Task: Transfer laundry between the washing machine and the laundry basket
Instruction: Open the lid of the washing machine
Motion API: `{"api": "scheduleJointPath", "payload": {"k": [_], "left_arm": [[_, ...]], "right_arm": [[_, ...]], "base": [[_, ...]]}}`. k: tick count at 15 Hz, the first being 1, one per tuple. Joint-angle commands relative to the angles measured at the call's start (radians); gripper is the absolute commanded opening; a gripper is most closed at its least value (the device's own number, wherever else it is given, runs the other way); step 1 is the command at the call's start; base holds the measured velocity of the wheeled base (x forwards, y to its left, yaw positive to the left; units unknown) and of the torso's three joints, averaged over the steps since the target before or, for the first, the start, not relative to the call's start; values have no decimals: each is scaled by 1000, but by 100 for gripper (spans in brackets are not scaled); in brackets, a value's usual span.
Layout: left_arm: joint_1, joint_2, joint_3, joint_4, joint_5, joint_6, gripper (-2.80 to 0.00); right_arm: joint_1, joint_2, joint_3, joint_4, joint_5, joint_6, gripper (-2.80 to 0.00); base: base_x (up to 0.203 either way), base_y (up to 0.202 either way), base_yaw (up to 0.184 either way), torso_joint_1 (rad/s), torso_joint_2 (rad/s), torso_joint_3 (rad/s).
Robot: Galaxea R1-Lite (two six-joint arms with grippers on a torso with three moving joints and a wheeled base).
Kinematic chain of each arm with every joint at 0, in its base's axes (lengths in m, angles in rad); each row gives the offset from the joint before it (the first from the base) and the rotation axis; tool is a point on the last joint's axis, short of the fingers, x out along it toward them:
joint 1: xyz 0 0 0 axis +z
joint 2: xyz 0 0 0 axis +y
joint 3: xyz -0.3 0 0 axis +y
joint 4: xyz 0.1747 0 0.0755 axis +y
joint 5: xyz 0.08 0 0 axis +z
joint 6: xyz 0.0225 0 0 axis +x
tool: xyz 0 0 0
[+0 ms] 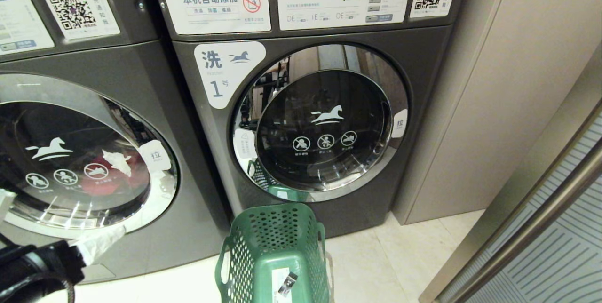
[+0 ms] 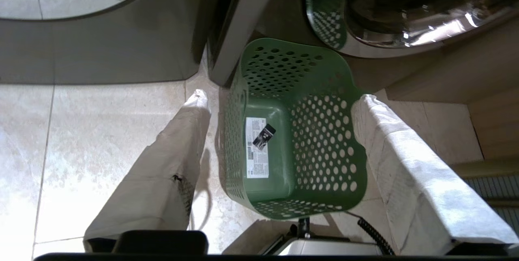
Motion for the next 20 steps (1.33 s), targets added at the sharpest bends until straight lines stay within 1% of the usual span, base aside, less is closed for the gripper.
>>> {"api": "scheduleJointPath", "payload": {"k": [1,3,4,5,6,7,8,10,12,18,20], "left_arm": [[57,255,29,-138,-17,-8,0],[155,457,-18,-304,-79,-7,0],[204,540,-58,-384,-138,5,0],[252,610,-112,-463,-265,27,0],[294,661,-154,-521,-419,56,0],[333,714,-190,-570,-520,94,0],[360,767,-223,-619,-575,129,0],[382,854,-277,-725,-609,156,0],[387,914,-309,-807,-617,166,0],[392,1083,-396,-981,-632,166,0],[390,1104,-426,-989,-636,160,0]], "right_arm": [[0,1,0,0,0,0,-280],[0,1,0,0,0,0,-280],[0,1,0,0,0,0,-280],[0,1,0,0,0,0,-280],[0,1,0,0,0,0,-280],[1,1,0,0,0,0,-280],[0,1,0,0,0,0,-280],[0,1,0,0,0,0,-280],[0,1,0,0,0,0,-280],[1,1,0,0,0,0,-280],[0,1,0,0,0,0,-280]], "base": [[0,0,0,0,0,0],[0,0,0,0,0,0],[0,0,0,0,0,0],[0,0,0,0,0,0],[0,0,0,0,0,0],[0,0,0,0,0,0],[0,0,0,0,0,0],[0,0,0,0,0,0],[0,0,0,0,0,0],[0,0,0,0,0,0],[0,0,0,0,0,0]]}}
